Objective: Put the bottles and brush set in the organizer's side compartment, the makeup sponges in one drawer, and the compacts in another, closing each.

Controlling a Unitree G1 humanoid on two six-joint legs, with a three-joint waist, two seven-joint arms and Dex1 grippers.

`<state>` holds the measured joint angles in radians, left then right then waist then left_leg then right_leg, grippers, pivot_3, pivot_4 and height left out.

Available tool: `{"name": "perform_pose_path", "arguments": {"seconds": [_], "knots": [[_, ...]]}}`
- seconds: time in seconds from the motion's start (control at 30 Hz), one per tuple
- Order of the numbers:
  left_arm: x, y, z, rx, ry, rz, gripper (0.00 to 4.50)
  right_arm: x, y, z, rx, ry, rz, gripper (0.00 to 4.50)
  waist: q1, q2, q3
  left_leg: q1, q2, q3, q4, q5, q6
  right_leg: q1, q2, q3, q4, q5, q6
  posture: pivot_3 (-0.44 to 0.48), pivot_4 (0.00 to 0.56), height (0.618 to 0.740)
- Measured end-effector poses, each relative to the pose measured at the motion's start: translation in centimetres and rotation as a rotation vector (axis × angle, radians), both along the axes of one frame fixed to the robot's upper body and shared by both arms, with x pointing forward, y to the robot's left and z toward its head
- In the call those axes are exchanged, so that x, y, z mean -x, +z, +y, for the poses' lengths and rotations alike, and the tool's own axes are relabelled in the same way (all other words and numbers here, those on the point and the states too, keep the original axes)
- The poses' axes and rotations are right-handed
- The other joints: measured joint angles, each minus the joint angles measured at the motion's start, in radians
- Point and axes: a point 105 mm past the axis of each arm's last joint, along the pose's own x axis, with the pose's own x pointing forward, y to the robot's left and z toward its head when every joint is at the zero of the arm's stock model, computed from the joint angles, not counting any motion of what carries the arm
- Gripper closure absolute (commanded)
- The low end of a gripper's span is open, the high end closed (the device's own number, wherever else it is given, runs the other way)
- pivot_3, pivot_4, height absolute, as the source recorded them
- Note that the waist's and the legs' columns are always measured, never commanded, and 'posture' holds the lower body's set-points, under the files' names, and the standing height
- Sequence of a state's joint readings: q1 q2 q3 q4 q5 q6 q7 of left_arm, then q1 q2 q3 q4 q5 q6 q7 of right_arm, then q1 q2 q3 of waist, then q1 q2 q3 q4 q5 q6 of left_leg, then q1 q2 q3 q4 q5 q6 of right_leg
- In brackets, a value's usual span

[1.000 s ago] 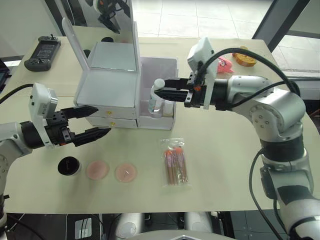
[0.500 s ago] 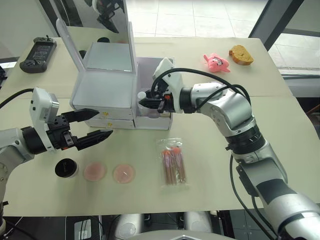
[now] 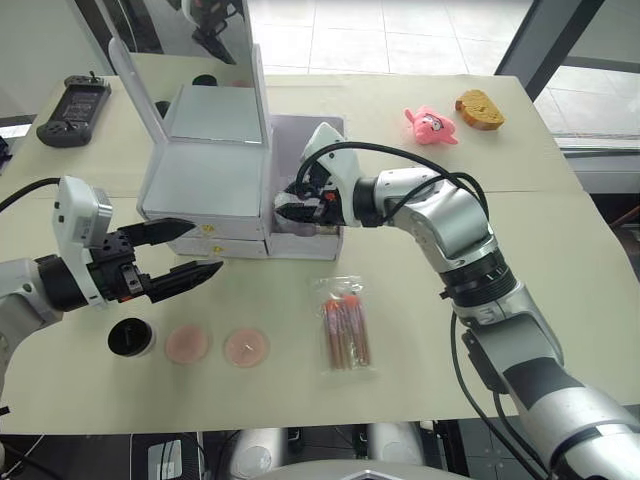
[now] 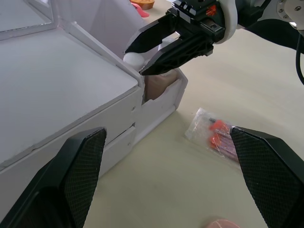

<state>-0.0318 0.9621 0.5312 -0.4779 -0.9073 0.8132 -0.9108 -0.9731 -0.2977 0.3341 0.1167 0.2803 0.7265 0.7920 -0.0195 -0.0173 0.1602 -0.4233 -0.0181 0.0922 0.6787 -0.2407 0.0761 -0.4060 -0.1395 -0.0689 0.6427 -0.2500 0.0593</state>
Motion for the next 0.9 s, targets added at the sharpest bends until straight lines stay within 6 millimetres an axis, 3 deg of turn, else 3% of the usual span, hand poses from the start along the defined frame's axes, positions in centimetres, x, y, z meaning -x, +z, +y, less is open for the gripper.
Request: {"name": "perform_pose_path", "arguments": {"seconds": [0.13,0.3,0.43,0.5,0.57,0.63,0.73,0.8,0.9], "knots": [[-0.2,0.0,0.4,0.003,0.01,-0.001,0.0,0.0,0.7,-0.5,-0.039,-0.001,0.021,0.04,0.0,0.0,0.0,0.0,0.0,0.0,0.0,0.0,0.0,0.0,0.0,0.0,0.0,0.0,0.0,0.0,0.15,0.737],[-1.0,0.6,2.4,0.02,0.087,-0.045,0.0,0.3,5.7,-3.0,-0.188,0.003,-0.024,0.04,0.003,0.0,0.0,0.0,0.0,0.0,0.0,0.0,0.0,0.0,0.0,0.0,-0.001,0.0,0.0,0.0,0.15,0.737],[-1.7,1.4,7.2,0.046,0.265,-0.116,0.0,-0.6,7.4,-8.3,-0.234,-0.084,-0.12,0.04,0.006,0.0,0.0,0.0,0.0,0.001,-0.001,0.0,0.0,0.0,0.0,0.0,-0.002,0.0,0.0,0.0,0.15,0.737],[-1.5,1.1,10.9,0.046,0.388,-0.122,0.0,-1.3,6.7,-12.5,-0.266,-0.172,-0.104,0.04,0.006,0.0,0.0,0.0,0.0,0.001,-0.001,0.0,0.0,0.001,0.0,0.0,-0.002,0.0,0.0,0.0,0.15,0.737],[-0.3,-0.2,15.2,0.037,0.532,-0.093,0.0,-1.7,5.6,-18.2,-0.284,-0.316,-0.076,0.04,0.005,0.0,0.0,0.0,0.0,0.003,-0.002,0.0,0.001,0.0,-0.001,0.0,-0.003,0.0,0.0,0.0,0.15,0.737],[1.1,-1.6,18.1,0.015,0.626,-0.067,0.0,-1.3,4.6,-22.1,-0.265,-0.409,-0.09,0.04,0.004,0.0,0.0,0.0,0.001,0.003,-0.003,0.0,0.001,0.0,-0.001,0.0,-0.004,0.0,-0.001,0.0,0.15,0.737],[3.8,-3.4,22.9,0.019,0.791,-0.03,0.0,-0.3,1.5,-27.9,-0.238,-0.574,-0.062,0.04,0.001,0.0,0.0,0.001,0.002,0.004,-0.003,-0.001,0.001,0.001,-0.002,-0.001,-0.012,-0.001,-0.002,0.0,0.15,0.737],[5.2,-4.3,24.6,0.036,0.854,-0.018,0.0,0.4,-0.8,-31.0,-0.275,-0.681,-0.004,0.04,0.0,0.0,0.0,0.002,0.002,0.005,-0.004,-0.002,0.002,0.001,-0.007,-0.001,-0.011,-0.001,-0.002,0.0,0.15,0.737],[6.0,-5.3,25.7,0.05,0.902,-0.01,0.0,1.1,-3.4,-32.9,-0.283,-0.75,0.043,0.04,0.0,0.0,0.0,0.003,0.003,0.004,-0.005,-0.006,-0.004,0.001,-0.013,0.0,-0.011,0.0,-0.003,0.0,0.15,0.737]]}}
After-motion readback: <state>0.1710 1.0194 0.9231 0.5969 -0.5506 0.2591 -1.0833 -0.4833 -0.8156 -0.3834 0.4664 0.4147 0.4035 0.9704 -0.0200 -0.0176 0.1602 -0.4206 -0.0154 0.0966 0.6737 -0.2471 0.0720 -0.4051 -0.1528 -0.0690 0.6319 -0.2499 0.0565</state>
